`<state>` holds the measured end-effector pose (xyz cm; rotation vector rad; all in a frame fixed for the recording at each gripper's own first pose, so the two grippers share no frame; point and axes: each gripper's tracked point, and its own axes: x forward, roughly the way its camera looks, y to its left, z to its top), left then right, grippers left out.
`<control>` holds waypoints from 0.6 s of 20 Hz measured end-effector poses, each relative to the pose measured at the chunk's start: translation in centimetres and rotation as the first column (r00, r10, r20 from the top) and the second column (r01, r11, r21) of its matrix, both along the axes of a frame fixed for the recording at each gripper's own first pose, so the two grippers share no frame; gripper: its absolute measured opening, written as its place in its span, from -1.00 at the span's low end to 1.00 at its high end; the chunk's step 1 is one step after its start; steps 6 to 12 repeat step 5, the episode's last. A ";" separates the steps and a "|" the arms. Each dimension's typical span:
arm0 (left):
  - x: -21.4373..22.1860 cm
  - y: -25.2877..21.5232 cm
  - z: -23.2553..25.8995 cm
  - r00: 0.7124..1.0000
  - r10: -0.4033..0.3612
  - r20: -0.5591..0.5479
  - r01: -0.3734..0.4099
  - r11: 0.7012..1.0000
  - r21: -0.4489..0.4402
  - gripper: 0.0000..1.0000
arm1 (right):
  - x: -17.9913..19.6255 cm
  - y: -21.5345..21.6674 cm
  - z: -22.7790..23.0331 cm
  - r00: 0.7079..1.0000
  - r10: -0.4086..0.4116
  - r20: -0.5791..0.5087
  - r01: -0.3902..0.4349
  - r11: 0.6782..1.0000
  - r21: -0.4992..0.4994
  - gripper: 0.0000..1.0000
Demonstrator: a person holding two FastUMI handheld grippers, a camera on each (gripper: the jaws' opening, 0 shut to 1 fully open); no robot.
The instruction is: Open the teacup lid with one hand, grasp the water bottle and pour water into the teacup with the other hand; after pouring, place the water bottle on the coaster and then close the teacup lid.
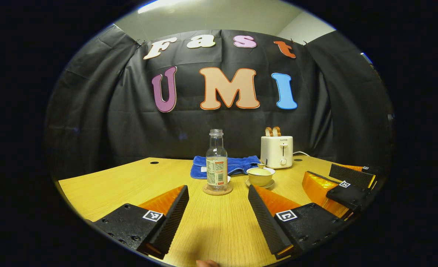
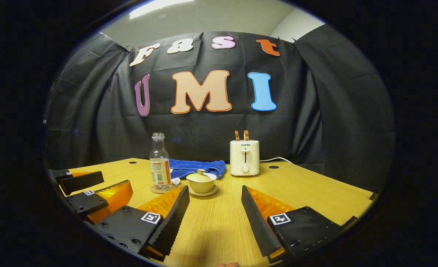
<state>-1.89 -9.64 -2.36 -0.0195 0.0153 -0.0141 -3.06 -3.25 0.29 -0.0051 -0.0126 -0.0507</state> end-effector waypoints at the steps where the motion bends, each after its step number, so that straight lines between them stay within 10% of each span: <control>1: 0.0 0.0 0.0 1.000 0.000 -0.001 0.000 1.000 0.000 0.88 | 0.0 0.0 -0.1 1.000 0.000 -0.001 0.000 1.000 0.000 0.80; 12: 0.0 0.0 0.0 1.000 0.000 -0.001 0.000 1.000 0.000 0.88 | 0.1 0.0 -0.1 1.000 0.000 0.000 0.000 1.000 0.000 0.80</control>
